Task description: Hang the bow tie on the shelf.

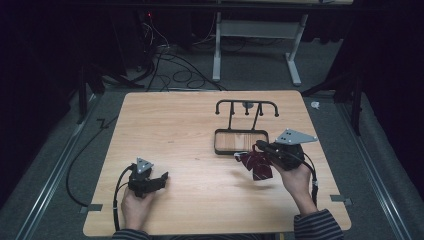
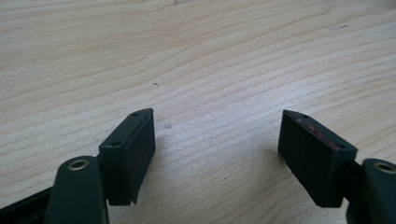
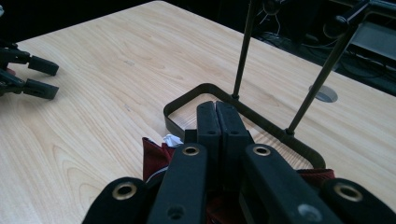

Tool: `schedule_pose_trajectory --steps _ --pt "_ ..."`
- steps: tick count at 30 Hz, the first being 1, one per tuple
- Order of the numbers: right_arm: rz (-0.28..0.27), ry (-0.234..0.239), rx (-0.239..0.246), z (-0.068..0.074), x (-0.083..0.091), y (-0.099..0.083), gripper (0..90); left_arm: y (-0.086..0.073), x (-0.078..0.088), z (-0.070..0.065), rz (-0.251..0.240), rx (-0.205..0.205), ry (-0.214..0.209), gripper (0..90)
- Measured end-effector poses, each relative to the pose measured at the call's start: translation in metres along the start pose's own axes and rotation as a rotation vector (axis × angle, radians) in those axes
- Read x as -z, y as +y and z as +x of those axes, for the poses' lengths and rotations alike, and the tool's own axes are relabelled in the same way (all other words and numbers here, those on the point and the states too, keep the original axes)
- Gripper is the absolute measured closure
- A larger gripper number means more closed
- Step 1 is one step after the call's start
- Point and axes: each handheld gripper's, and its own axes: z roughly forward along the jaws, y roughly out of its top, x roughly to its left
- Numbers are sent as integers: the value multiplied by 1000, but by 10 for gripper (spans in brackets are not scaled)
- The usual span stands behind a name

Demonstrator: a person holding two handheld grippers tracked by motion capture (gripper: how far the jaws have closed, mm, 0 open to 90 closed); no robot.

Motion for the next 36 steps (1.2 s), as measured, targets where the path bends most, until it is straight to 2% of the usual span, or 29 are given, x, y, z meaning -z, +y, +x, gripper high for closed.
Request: schedule_pose_trajectory --steps 15,27,36 --pt "-9 -3 6 -4 -10 13 900 0 0 1 1 0 -3 280" --pt "-24 -18 16 -9 -9 26 900 0 0 1 1 0 -3 280" --pt "-31 -11 -2 -14 -14 34 900 0 0 1 -1 2 -3 280"
